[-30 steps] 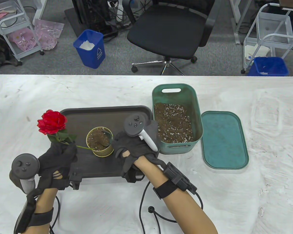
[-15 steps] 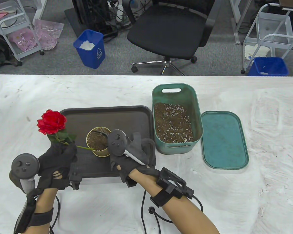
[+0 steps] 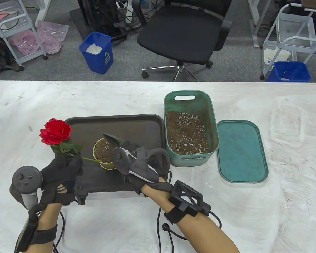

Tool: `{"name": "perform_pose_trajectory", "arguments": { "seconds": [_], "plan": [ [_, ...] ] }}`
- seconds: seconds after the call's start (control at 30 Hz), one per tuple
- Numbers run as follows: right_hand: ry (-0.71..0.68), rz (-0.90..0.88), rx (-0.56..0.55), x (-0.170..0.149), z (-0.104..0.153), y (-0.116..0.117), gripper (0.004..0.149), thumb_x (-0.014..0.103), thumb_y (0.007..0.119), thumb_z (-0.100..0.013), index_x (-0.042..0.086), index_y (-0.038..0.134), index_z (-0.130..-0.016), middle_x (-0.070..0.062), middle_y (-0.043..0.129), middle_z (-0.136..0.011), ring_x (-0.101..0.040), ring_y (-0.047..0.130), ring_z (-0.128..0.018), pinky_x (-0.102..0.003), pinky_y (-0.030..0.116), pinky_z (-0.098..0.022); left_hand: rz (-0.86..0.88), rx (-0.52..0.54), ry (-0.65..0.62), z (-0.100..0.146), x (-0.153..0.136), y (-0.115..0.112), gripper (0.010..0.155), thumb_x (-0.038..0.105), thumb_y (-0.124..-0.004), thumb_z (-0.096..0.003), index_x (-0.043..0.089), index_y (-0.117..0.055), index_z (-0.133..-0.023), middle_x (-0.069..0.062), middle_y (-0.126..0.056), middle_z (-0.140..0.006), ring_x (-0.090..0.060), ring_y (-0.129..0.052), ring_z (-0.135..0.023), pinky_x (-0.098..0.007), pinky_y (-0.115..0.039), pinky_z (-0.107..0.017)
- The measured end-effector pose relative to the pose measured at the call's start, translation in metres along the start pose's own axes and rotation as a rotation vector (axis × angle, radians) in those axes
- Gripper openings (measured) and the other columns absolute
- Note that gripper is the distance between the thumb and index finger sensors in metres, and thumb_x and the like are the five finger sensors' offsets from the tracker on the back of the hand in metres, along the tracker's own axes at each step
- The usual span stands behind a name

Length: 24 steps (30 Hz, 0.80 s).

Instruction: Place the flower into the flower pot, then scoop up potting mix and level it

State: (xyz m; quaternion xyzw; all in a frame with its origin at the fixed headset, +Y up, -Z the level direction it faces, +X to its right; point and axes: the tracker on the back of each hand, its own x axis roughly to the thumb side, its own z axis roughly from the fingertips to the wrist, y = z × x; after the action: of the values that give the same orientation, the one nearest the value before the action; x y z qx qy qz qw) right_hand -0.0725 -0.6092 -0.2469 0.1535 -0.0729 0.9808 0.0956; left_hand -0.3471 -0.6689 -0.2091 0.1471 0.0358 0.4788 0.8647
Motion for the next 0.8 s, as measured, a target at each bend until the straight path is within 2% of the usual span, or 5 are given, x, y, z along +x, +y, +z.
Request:
{"name": "perform_pose_trajectory", "arguments": {
  "seconds": [0.2,0.47,0.57,0.73,0.8],
  "plan": [
    [0.067,-0.020,-0.043,-0.025,-0.003,-0.019,0.053,0.033,0.085,-0.038,0.008,0.079,-0.084,-0.012,0.101,-0.059,-0.026,0.107,-0.022,-0.038,0.094,-0.010,0.001,0.000,0.002,0.000,0.000,0.000,0.045,0.045,-0.089,-0.0387,0.019,-0.089,-0.076,0.003,-0.104,-0.058,-0.015,-0.113,-0.023,-0.035,-0.097,-0.027],
    [0.355,-0.019,-0.125,-0.112,-0.019,-0.079,0.053,0.032,0.085,-0.038,0.007,0.079,-0.084,-0.013,0.101,-0.059,-0.027,0.106,-0.022,-0.038,0.093,-0.010,-0.004,0.006,0.000,0.000,0.000,0.000,0.045,0.045,-0.089,-0.0388,0.019,-0.089,-0.076,0.004,-0.104,-0.058,-0.015,-0.113,-0.023,-0.035,-0.097,-0.027],
    [0.479,0.041,-0.012,-0.144,-0.032,-0.080,0.053,0.032,0.085,-0.039,0.006,0.079,-0.084,-0.014,0.101,-0.059,-0.027,0.106,-0.021,-0.038,0.093,-0.009,-0.011,0.009,-0.003,0.000,0.000,0.000,0.045,0.045,-0.089,-0.0387,0.019,-0.089,-0.076,0.004,-0.104,-0.058,-0.015,-0.113,-0.023,-0.035,-0.097,-0.027],
    [0.648,0.249,0.363,-0.188,-0.055,-0.050,0.052,0.033,0.084,-0.040,0.006,0.080,-0.084,-0.014,0.101,-0.057,-0.025,0.105,-0.019,-0.036,0.092,-0.007,-0.019,0.019,0.004,0.000,-0.001,0.001,0.045,0.045,-0.089,-0.0387,0.019,-0.089,-0.076,0.003,-0.104,-0.058,-0.015,-0.113,-0.023,-0.035,-0.097,-0.027],
    [0.683,0.294,0.450,-0.197,-0.058,-0.038,0.052,0.033,0.084,-0.040,0.006,0.081,-0.084,-0.014,0.102,-0.056,-0.025,0.104,-0.017,-0.036,0.091,-0.006,-0.021,0.018,0.002,0.000,-0.001,0.001,0.045,0.045,-0.089,-0.0387,0.019,-0.089,-0.076,0.003,-0.104,-0.058,-0.015,-0.113,-0.023,-0.035,-0.097,-0.027]
  ]
}}
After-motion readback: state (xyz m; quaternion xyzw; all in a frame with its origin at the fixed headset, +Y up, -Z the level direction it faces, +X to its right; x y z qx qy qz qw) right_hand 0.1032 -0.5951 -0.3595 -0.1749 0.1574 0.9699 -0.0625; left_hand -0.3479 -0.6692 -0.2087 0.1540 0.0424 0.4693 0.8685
